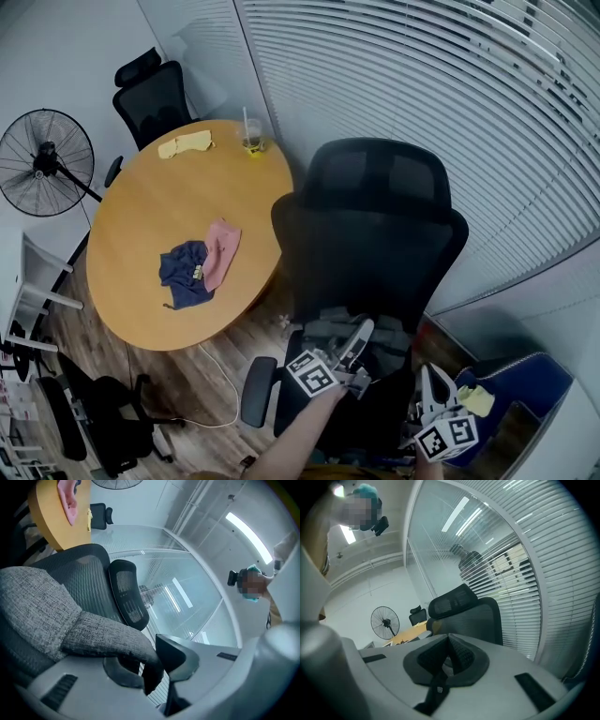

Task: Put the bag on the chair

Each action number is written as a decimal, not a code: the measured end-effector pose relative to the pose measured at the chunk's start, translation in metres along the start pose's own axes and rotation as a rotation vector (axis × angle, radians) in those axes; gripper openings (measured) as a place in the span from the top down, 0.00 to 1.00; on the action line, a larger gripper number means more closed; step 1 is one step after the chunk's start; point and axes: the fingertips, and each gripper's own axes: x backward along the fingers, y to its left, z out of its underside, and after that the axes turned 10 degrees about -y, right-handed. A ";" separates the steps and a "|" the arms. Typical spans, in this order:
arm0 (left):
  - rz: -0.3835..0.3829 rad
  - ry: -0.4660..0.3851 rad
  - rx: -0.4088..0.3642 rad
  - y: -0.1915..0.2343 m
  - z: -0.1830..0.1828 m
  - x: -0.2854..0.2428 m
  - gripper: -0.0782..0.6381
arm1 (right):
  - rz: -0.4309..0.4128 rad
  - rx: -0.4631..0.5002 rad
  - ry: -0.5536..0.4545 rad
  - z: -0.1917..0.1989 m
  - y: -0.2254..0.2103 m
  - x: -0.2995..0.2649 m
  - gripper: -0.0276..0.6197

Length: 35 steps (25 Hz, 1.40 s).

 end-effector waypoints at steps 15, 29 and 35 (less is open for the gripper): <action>-0.016 0.113 0.006 -0.009 0.018 0.046 0.76 | 0.010 0.057 -0.023 -0.007 0.020 0.027 0.94; 0.001 0.239 -0.226 -0.052 -0.004 0.058 0.86 | -0.028 0.128 -0.066 -0.012 0.060 0.040 0.94; -0.016 0.349 -0.374 -0.075 -0.009 0.072 0.86 | -0.057 0.153 -0.094 -0.019 0.089 0.049 0.94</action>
